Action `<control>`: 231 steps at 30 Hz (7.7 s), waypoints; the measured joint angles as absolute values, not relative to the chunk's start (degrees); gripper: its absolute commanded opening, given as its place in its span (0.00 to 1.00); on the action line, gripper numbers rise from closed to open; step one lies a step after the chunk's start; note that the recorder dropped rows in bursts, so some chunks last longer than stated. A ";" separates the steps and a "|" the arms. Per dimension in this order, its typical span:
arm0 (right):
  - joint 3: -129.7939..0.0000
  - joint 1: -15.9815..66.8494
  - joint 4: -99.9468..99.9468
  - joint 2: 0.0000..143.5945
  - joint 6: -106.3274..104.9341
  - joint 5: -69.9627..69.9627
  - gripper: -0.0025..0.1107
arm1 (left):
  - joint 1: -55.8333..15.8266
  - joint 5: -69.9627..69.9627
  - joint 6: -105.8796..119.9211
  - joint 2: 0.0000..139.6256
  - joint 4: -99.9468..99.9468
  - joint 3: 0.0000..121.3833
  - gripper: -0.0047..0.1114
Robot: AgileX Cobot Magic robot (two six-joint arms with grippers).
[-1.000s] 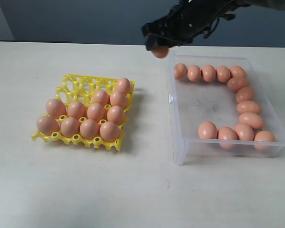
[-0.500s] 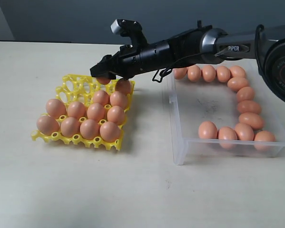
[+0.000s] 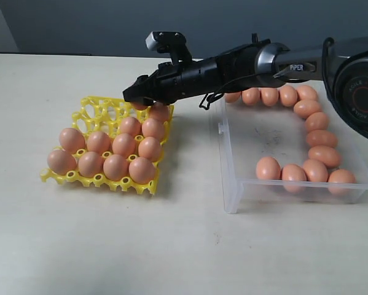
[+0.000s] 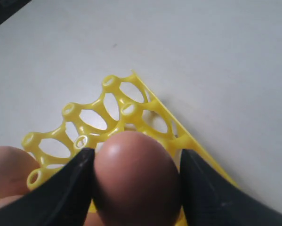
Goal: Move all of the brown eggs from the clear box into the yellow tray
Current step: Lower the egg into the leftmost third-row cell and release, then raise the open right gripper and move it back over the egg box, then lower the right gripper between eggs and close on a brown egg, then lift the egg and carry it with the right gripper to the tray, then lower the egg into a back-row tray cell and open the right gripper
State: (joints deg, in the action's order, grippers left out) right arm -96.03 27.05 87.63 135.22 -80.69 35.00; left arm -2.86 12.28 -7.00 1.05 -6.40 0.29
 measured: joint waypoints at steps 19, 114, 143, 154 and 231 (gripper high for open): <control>-98.20 27.41 85.27 136.55 -81.09 33.45 0.17 | -2.86 12.28 -7.00 1.05 -6.40 0.29 0.15; -93.42 15.16 -25.60 122.51 14.54 62.55 0.40 | -2.86 12.28 -7.00 1.05 -6.40 0.29 0.15; -92.44 9.54 -20.30 130.05 12.12 54.73 0.48 | -2.86 12.28 -7.00 1.05 -6.40 0.29 0.15; -92.65 9.65 -20.74 130.17 12.24 54.47 0.03 | -2.86 12.28 -7.00 1.05 -6.40 0.29 0.15; -99.83 37.96 94.13 138.63 -104.94 26.51 0.02 | -2.86 12.28 -7.00 1.05 -6.40 0.29 0.15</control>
State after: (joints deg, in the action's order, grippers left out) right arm -99.83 37.96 94.13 138.63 -104.94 26.51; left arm -2.86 12.28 -7.00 1.05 -6.40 0.29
